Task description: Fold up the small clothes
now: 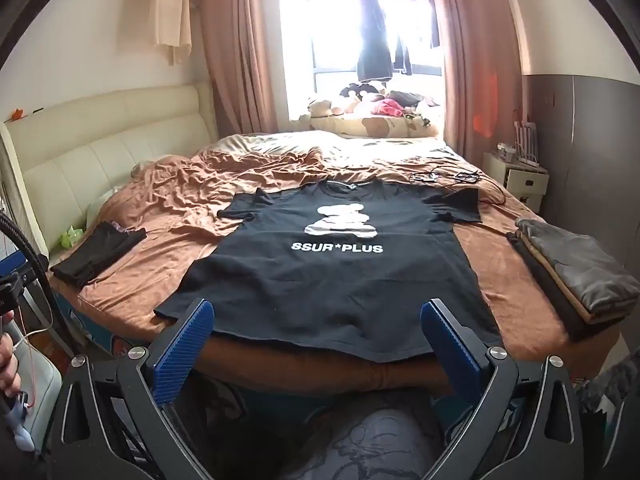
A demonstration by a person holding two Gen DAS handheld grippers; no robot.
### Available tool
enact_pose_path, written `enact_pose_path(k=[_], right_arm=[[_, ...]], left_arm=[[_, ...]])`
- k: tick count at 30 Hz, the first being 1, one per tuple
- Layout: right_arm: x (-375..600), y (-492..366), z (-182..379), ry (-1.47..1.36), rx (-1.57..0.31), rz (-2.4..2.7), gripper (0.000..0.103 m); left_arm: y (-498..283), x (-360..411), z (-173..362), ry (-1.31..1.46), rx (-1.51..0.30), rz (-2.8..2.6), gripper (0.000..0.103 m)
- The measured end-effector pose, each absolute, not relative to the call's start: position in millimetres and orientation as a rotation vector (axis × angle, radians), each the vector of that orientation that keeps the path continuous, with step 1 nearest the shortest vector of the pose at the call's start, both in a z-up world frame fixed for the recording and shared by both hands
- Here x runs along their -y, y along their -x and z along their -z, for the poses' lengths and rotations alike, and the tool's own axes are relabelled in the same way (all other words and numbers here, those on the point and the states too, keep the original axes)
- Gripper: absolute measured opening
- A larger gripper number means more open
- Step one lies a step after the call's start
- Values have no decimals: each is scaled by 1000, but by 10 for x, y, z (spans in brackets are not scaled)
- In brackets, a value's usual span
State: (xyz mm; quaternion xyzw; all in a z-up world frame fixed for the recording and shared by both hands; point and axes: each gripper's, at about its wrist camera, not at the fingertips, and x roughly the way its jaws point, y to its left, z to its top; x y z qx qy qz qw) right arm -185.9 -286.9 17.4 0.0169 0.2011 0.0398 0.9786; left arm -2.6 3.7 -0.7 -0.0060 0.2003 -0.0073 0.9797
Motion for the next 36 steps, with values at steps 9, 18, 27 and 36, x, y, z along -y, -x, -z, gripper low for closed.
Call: enact_pose_path(k=[9,18,27,36], right_arm=[[2847,1944,-185,19,-386,-61,103],[2840,2004,-204,18,-379,-62,103],[2836,2048,-211,16,-372,-61,103],[2838,2091,-234,16,-364,-57,103]], left_arm=[[128,0,-44,28,-389,37,103],[191,-14,-61,47,-378,47,103],[232,2,-75,42,-370,56,103],[302,27,-108,32,-354,58,103]])
